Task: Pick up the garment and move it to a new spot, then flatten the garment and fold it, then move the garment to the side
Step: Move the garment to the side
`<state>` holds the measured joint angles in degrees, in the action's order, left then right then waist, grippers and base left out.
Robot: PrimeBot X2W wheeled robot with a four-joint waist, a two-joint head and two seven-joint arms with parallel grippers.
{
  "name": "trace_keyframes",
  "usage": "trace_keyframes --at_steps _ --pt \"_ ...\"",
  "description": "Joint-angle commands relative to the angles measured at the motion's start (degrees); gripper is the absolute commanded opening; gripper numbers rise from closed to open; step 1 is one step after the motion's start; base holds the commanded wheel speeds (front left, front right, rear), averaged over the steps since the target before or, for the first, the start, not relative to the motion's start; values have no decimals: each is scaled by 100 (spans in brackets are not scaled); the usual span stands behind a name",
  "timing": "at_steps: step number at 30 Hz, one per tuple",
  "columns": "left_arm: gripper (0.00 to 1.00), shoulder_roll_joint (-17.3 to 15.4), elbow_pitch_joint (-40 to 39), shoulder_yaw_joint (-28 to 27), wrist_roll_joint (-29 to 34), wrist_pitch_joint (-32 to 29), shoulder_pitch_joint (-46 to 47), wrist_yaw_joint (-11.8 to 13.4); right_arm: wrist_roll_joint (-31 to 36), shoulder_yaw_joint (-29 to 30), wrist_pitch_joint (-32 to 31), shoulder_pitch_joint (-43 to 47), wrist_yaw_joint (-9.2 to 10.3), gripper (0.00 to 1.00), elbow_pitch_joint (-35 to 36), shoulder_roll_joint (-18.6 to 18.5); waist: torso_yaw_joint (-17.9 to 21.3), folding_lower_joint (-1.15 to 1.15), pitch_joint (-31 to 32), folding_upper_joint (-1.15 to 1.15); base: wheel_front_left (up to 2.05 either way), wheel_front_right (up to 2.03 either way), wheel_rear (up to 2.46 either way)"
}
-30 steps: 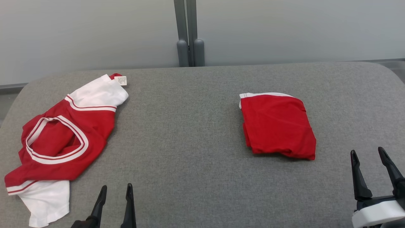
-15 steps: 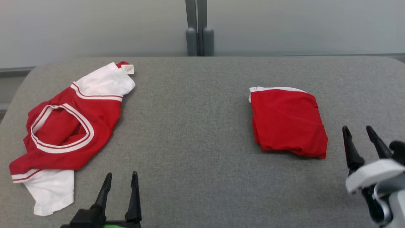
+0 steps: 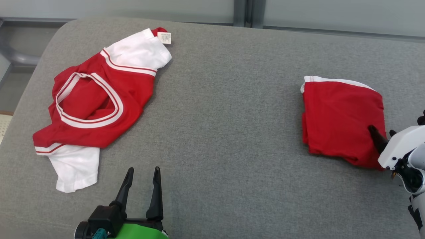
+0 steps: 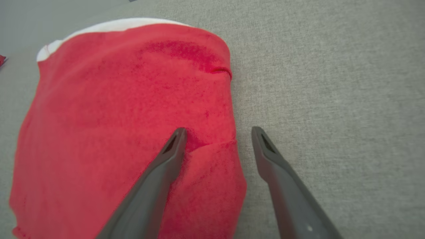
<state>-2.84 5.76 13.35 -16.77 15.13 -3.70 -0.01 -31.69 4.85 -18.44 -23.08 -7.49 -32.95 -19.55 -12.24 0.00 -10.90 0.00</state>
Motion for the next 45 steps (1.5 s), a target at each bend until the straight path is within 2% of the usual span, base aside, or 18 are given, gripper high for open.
trace_keyframes --at_steps 1,5,6,7,8,11,16,22,27,31,34,38,39,40,41,43,45 --pt "100 -11 -3 17 -10 1 122 24 -51 -23 -18 -70 0 100 -107 -38 -235 0 -206 0 0 0 0" --pt "100 -10 -42 48 -27 1 165 56 -270 -47 -81 -138 0 100 -426 17 -222 0 -282 0 0 0 0" --pt "100 -10 -38 63 -5 1 183 45 -330 -89 -118 -158 -1 63 -485 56 -193 0 -306 0 0 0 0" --pt "100 -10 -40 65 10 1 197 43 -372 -125 -89 -198 -1 39 -503 66 -162 0 -330 0 0 0 0" --pt "100 -11 -49 69 22 1 227 46 -456 -154 -29 -248 -1 0 -509 69 -116 0 -357 0 0 0 0" --pt "100 -11 -81 14 48 1 279 66 -697 -163 162 -411 2 0 -416 9 83 0 -441 0 0 0 0" --pt "100 -10 -113 -79 176 1 367 1 -914 -128 398 -698 3 0 -306 -311 694 0 -801 0 0 0 0" --pt "100 -11 -144 -103 580 1 728 -222 -587 83 661 -1005 2 0 -414 -1083 1276 0 -1610 0 0 0 0" --pt "100 -16 -118 -216 879 0 998 -390 31 175 927 -1512 0 0 -646 -1580 1406 0 -2151 0 0 0 0" --pt "100 -16 -65 -256 962 1 981 -460 589 211 986 -2136 2 0 -937 -1881 1296 0 -2393 0 0 0 0" --pt "100 -16 -36 -233 872 -7 896 -456 967 168 944 -2535 2 0 -1166 -1941 1173 0 -2450 0 0 0 0" --pt "100 -14 28 -136 708 -47 800 -362 1427 223 930 -2962 3 0 -1488 -2201 1005 0 -2431 0 0 0 0" --pt "100 -15 42 -128 682 -47 778 -325 1560 218 913 -3012 3 18 -1580 -2230 987 0 -2397 0 0 0 0" --pt "100 -15 43 -123 639 -47 759 -300 1672 237 905 -3038 3 42 -1658 -2258 979 0 -2363 0 0 0 0" --pt "100 -17 44 -115 600 -47 740 -270 1814 278 899 -3067 3 100 -1757 -2331 978 0 -2322 0 0 0 0" --pt "100 -19 18 -104 538 -45 762 -253 2089 345 1065 -3115 3 100 -1818 -2447 993 0 -2224 0 0 0 0" --pt "100 -20 -18 -111 500 -22 813 -227 2273 473 1337 -3127 3 100 -1819 -2405 1025 0 -2100 0 0 0 0"
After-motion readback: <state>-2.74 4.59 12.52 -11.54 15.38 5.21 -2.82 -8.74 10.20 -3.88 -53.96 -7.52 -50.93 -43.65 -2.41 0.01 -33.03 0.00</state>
